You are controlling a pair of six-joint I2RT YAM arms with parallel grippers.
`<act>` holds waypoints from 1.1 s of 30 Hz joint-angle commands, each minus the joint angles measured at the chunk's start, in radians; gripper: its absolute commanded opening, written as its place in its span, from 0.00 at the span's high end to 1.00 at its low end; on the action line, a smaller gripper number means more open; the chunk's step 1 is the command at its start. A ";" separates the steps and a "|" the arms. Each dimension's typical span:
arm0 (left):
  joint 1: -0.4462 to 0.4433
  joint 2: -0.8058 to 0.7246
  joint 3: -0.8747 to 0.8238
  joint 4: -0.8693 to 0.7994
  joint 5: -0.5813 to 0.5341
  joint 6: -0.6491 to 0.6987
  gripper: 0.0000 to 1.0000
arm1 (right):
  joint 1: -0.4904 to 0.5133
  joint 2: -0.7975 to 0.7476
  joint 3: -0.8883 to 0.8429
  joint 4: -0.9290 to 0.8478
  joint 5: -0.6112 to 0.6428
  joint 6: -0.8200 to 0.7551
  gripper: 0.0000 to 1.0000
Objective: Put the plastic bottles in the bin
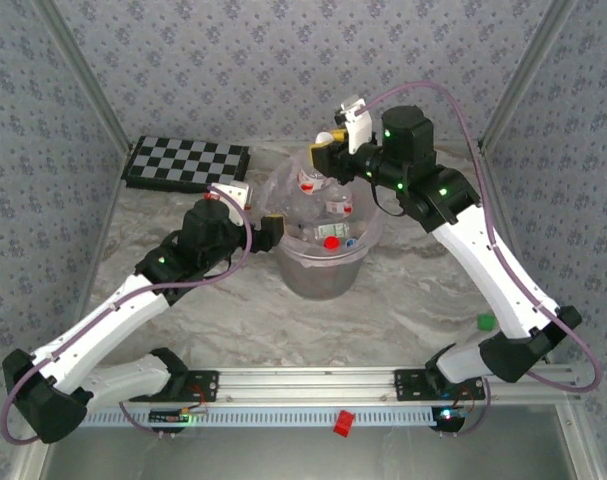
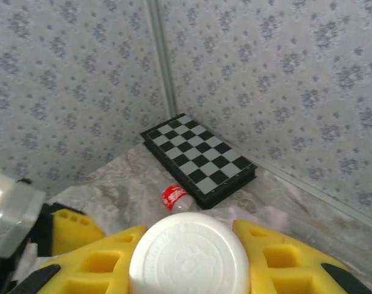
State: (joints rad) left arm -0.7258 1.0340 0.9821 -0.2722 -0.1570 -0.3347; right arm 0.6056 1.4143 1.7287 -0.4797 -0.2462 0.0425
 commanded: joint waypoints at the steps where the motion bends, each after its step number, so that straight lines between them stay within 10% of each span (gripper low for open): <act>1: 0.005 -0.006 -0.019 -0.035 0.005 0.010 0.06 | 0.010 0.055 -0.057 -0.196 0.009 0.065 1.00; 9: 0.006 -0.053 -0.037 -0.055 0.001 0.004 0.06 | 0.059 0.186 -0.143 -0.178 0.264 0.048 1.00; 21: 0.008 -0.059 -0.041 -0.063 -0.002 0.019 0.06 | 0.066 0.024 -0.052 -0.127 0.003 0.091 1.00; 33: 0.009 -0.017 -0.033 -0.041 0.027 0.023 0.06 | -0.002 -0.118 0.035 -0.058 0.263 -0.022 1.00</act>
State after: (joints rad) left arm -0.7197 0.9993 0.9463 -0.2428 -0.1429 -0.3344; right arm 0.6327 1.3064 1.7344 -0.5056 -0.0532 0.0547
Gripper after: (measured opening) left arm 0.942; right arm 0.321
